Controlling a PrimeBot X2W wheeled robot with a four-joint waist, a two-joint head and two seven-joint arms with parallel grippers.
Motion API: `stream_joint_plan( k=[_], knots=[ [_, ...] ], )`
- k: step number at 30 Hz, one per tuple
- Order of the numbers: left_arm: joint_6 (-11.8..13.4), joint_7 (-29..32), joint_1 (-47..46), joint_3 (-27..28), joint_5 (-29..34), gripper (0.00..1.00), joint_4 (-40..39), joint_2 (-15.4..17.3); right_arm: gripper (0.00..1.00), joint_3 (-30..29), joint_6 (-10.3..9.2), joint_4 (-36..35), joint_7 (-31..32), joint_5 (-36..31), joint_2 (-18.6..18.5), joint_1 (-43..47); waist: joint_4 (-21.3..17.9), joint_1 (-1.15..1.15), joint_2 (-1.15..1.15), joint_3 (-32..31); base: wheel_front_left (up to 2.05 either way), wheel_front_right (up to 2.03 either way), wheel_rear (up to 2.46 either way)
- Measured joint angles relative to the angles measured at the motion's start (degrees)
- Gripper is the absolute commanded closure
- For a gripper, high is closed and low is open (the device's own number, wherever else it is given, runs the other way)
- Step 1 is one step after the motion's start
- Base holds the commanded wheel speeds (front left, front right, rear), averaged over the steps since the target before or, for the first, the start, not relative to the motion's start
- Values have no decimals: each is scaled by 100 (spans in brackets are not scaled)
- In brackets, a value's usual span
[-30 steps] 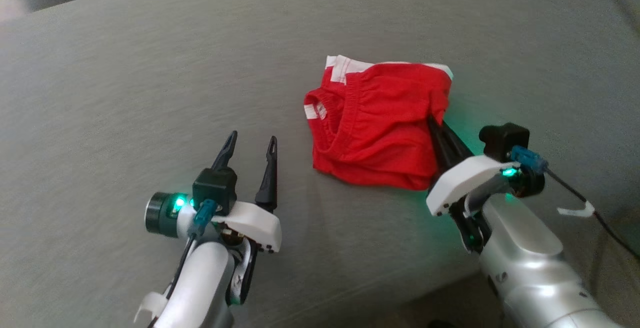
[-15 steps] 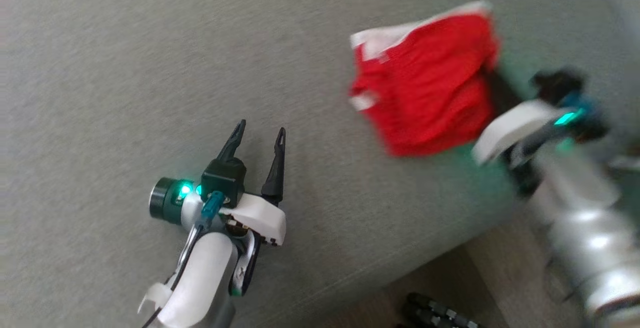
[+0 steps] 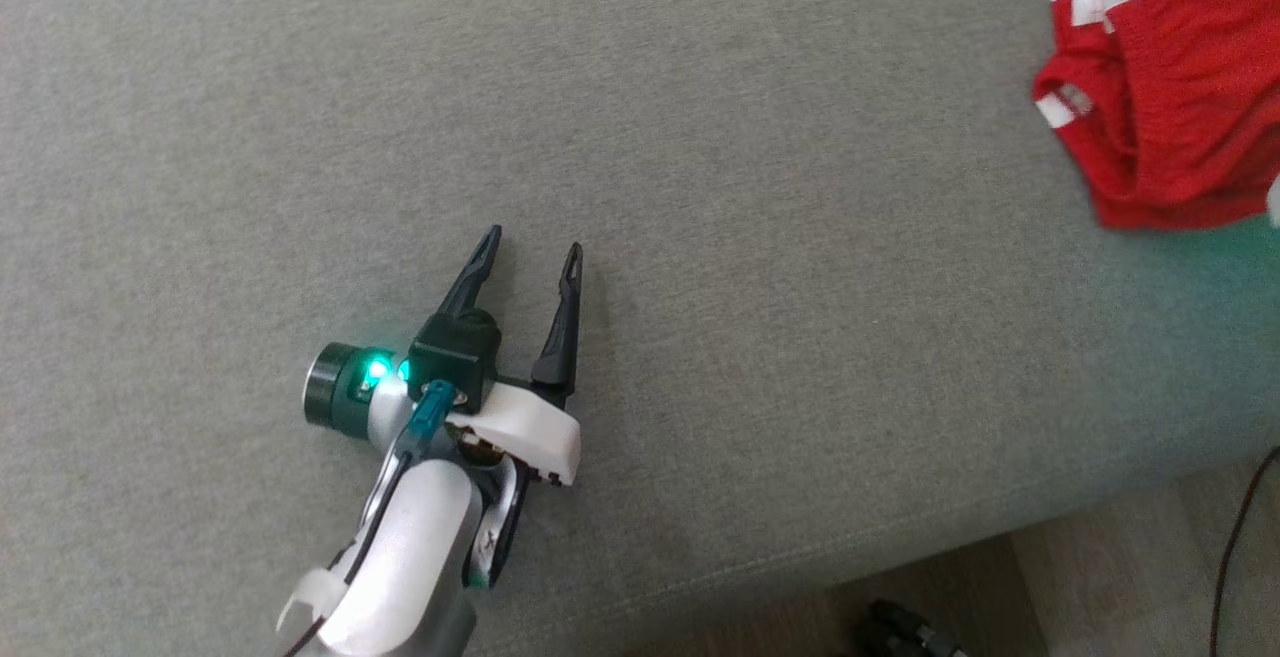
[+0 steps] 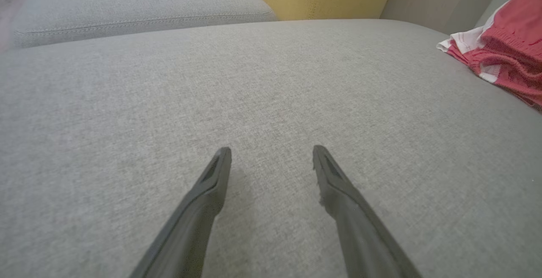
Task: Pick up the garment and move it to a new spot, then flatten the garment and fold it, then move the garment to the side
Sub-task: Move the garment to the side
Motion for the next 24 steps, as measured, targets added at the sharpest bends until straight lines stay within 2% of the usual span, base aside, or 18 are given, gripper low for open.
stream_joint_plan(
  k=[7,8,9,10,11,15,18,24],
  knots=[
    [26,0,-2,5,0,0,-8,-2,100,-213,0,123,-140,-381,-122,-276,72,0,0,41,0,0,0],
    [26,0,-8,3,0,0,-8,-2,82,-319,0,188,-168,-494,-166,-279,80,0,0,46,0,0,0],
    [26,0,-14,3,0,0,-7,-2,50,-349,0,196,-196,-557,-185,-279,87,0,0,48,0,0,0],
    [26,0,-20,2,0,0,-3,-2,29,-360,0,196,-221,-623,-194,-279,96,0,0,43,0,0,0],
    [45,0,-29,2,0,0,-3,-3,0,-412,0,189,-248,-649,-194,-283,104,0,0,37,0,0,0],
    [56,0,-40,16,-43,0,7,-2,0,-584,0,-54,-337,-867,-185,-360,143,0,0,-11,0,0,0],
    [137,0,-35,62,-54,0,4,-3,0,-757,0,-631,-342,-946,-54,-341,175,0,0,-98,0,0,0],
    [301,0,88,294,-105,0,-12,-7,0,-806,0,-2181,-370,-1036,751,140,316,0,0,-348,0,0,0]
  ],
)
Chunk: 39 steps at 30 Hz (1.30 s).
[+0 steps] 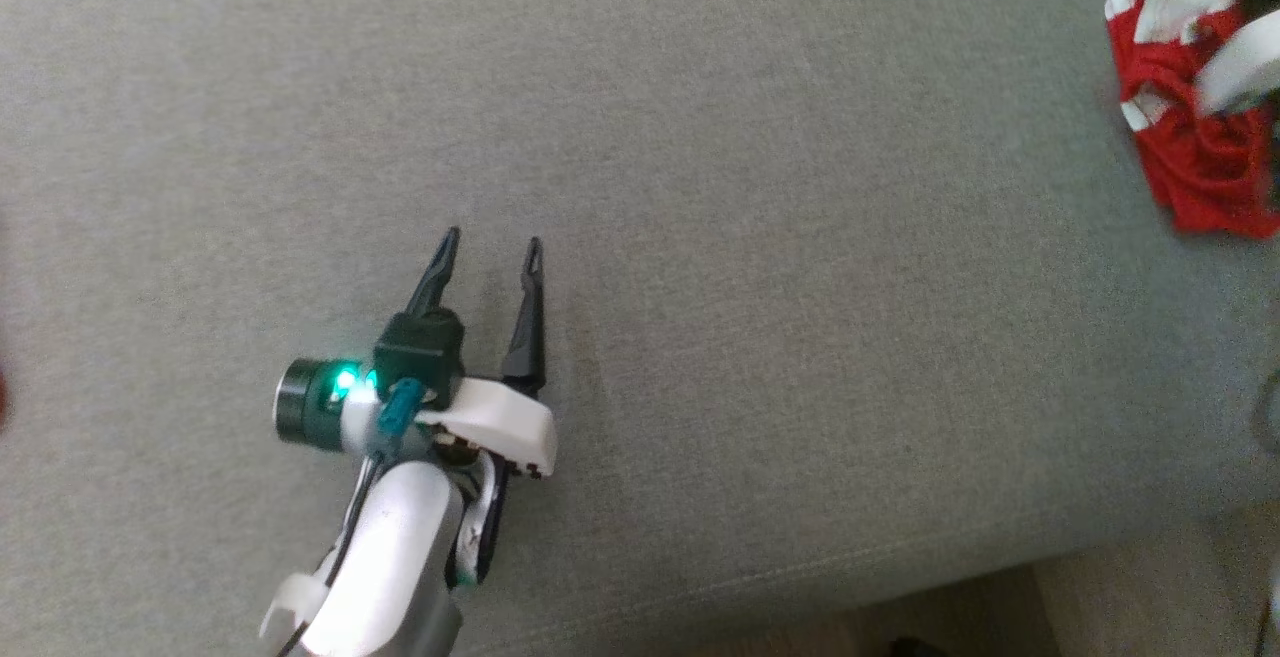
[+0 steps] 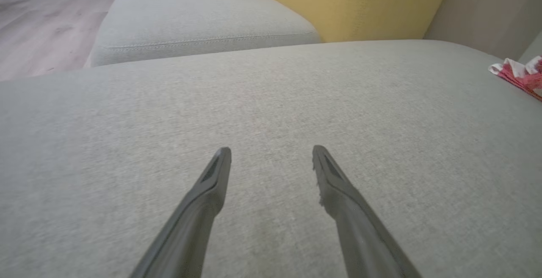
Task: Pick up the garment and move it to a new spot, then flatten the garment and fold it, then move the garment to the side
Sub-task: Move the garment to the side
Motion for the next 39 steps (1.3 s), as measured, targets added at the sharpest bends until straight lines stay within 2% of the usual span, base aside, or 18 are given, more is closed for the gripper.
stream_joint_plan(
  k=[7,15,25,39],
  knots=[
    [154,0,354,336,-87,0,-54,-8,0,183,0,-922,-12,238,725,1304,345,0,0,-379,0,0,0],
    [197,0,779,711,-89,0,2,-9,0,124,0,-1207,-12,409,1258,2568,780,0,0,-852,0,0,0],
    [188,0,1160,1104,-79,0,4,-9,0,-49,0,-1349,-12,423,1510,3458,1035,0,0,-1337,0,0,0],
    [136,0,1621,1558,-43,0,-52,-14,0,119,0,-1885,-12,940,1580,4018,875,0,0,-1838,0,0,0]
  ],
)
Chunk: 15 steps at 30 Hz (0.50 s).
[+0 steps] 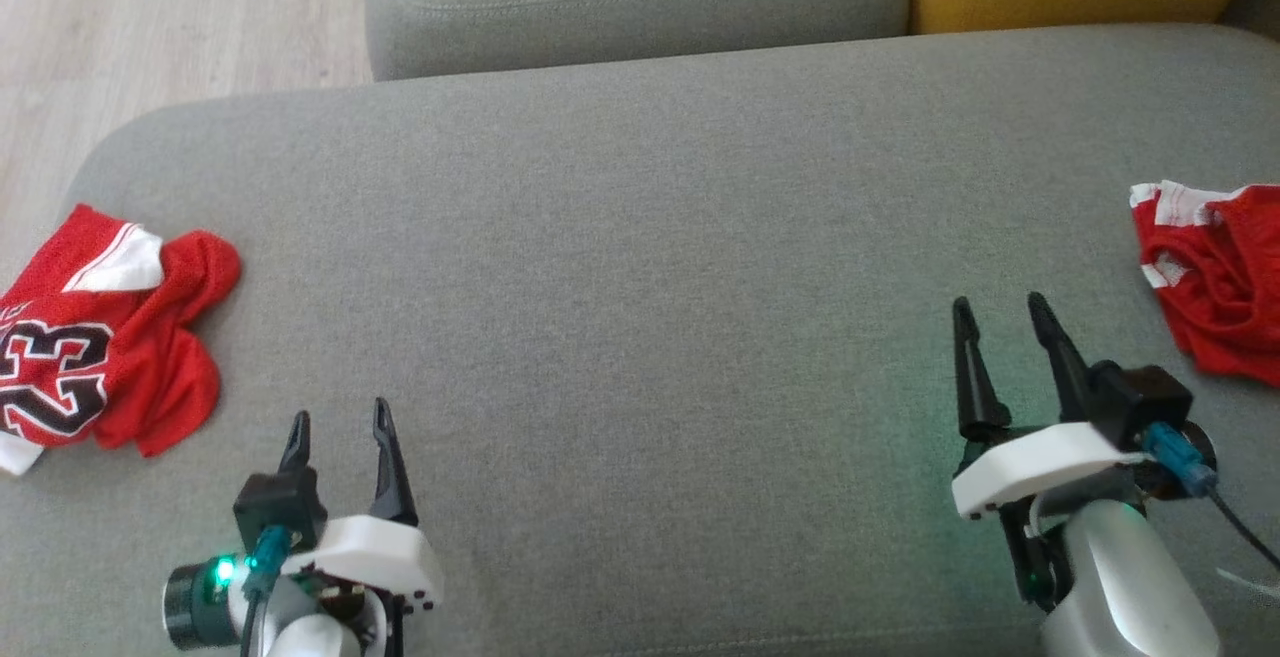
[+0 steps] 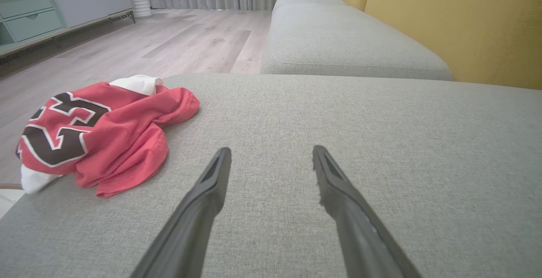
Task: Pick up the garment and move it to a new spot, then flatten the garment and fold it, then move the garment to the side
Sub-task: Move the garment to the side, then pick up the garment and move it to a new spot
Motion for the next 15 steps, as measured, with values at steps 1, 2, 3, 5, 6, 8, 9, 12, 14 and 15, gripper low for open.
stream_joint_plan(
  k=[1,2,3,5,6,8,9,12,14,15],
  knots=[
    [-12,0,12,5,0,0,-8,0,0,34,0,-23,0,0,2,3,-4,0,0,-18,0,0,0],
    [-46,0,36,8,0,0,-20,0,0,53,0,-37,0,4,5,5,-4,0,0,-29,0,0,0],
    [-47,0,64,9,0,0,-23,-1,0,62,0,-42,0,26,5,7,-1,0,0,-36,0,0,0],
    [-77,0,102,14,0,0,-22,0,0,80,0,-42,0,35,5,18,7,0,0,-34,0,0,0],
    [-101,1,101,18,0,0,-24,0,0,88,0,-42,0,48,5,28,15,0,0,-23,0,0,0],
    [-147,1,99,19,-2,0,-25,0,0,99,0,-40,0,92,5,56,37,0,0,0,0,0,0],
    [-159,0,97,16,-2,0,-26,0,0,107,0,-40,0,115,5,62,52,0,0,18,0,0,0],
    [-197,0,81,4,-38,0,-36,0,0,160,0,-47,0,129,5,61,124,0,0,67,0,0,0],
    [-197,0,70,-7,-46,0,-70,-1,0,208,0,-70,0,127,7,61,208,0,0,94,0,0,0],
    [-197,1,63,-11,-48,0,-98,0,0,222,0,-87,0,127,8,61,266,0,0,108,0,0,0]
  ],
)
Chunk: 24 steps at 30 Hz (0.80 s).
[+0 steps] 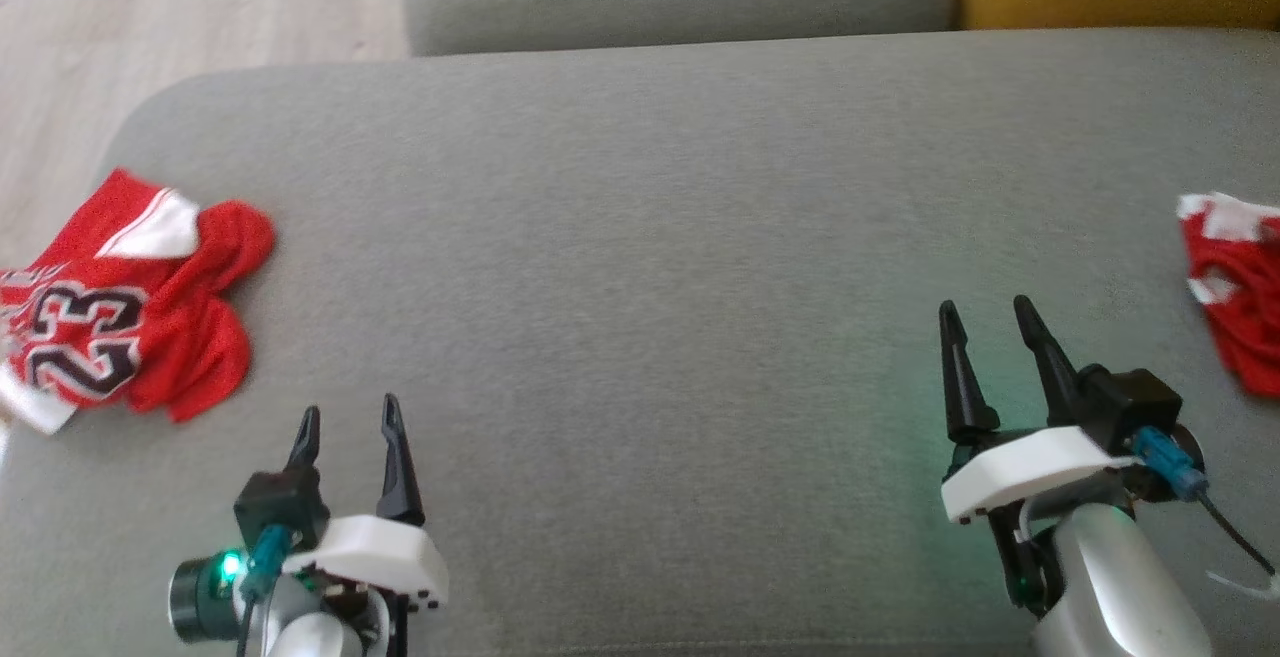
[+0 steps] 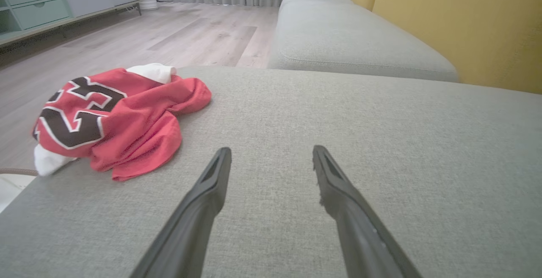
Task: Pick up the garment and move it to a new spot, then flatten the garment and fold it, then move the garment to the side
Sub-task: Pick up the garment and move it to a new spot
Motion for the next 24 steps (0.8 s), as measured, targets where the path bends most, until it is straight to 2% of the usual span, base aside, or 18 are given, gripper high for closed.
stream_joint_plan(
  k=[4,10,24],
  knots=[
    [-25,-1,-97,-45,-56,0,-66,0,0,94,0,-52,0,11,-1,-2,318,0,0,42,0,0,0],
    [-45,-1,-142,-66,-105,0,-142,-3,0,309,0,-47,0,154,0,-3,1013,0,0,63,0,0,0],
    [3,0,48,374,-198,0,-125,-3,0,784,0,125,0,248,2,-87,2735,0,0,127,0,0,0]
  ],
)
